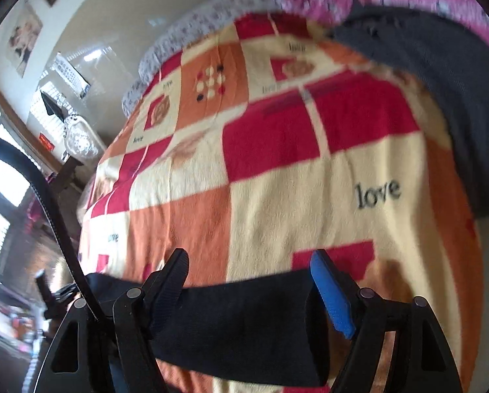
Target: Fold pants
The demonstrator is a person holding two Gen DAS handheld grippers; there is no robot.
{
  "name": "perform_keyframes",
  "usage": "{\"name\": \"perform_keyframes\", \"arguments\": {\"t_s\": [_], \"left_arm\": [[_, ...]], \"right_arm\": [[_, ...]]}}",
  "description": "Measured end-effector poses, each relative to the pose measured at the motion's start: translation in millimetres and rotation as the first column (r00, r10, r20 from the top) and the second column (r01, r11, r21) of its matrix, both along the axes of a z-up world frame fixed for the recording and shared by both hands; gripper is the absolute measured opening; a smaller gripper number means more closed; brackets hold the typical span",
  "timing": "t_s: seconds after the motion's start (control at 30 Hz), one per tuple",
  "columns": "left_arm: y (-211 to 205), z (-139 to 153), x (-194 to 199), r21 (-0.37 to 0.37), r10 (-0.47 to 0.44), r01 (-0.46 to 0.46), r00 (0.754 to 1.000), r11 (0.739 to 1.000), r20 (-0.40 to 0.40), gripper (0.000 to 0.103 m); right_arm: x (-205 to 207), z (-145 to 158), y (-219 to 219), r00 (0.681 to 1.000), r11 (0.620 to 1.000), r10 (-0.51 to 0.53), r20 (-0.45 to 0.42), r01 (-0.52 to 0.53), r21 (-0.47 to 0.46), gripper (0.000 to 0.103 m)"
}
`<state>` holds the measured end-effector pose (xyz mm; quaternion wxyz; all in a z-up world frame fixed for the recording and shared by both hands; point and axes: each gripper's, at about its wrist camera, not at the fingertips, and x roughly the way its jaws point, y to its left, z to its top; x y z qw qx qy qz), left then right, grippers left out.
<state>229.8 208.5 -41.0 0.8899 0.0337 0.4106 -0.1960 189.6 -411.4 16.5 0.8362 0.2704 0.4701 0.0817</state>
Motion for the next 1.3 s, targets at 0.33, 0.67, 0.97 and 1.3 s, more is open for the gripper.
{"name": "perform_keyframes", "arguments": {"t_s": [0.33, 0.67, 0.97, 1.3], "left_arm": [[2, -1, 1, -0.014, 0.003, -0.004, 1.000, 1.000, -0.010, 0.013], [4, -1, 2, -0.026, 0.006, -0.006, 1.000, 1.000, -0.017, 0.013], [-9, 6, -1, 0.059, -0.004, 0.003, 1.000, 0.998, 0.011, 0.011], [-7, 73, -58, 0.106, -0.045, 0.026, 0.982, 0.994, 0.183, 0.010]], "right_arm": [[9, -36, -12, 0.992, 0.998, 0.025, -0.123, -0.032, -0.062, 0.030], [13, -49, -14, 0.991, 0.995, 0.098, -0.087, -0.100, -0.015, 0.016], [3, -38, -5, 0.987, 0.982, 0.159, 0.003, -0.158, -0.100, 0.002], [-70, 20, 18, 0.935, 0.928, 0.301, 0.190, -0.240, -0.286, 0.002]]}}
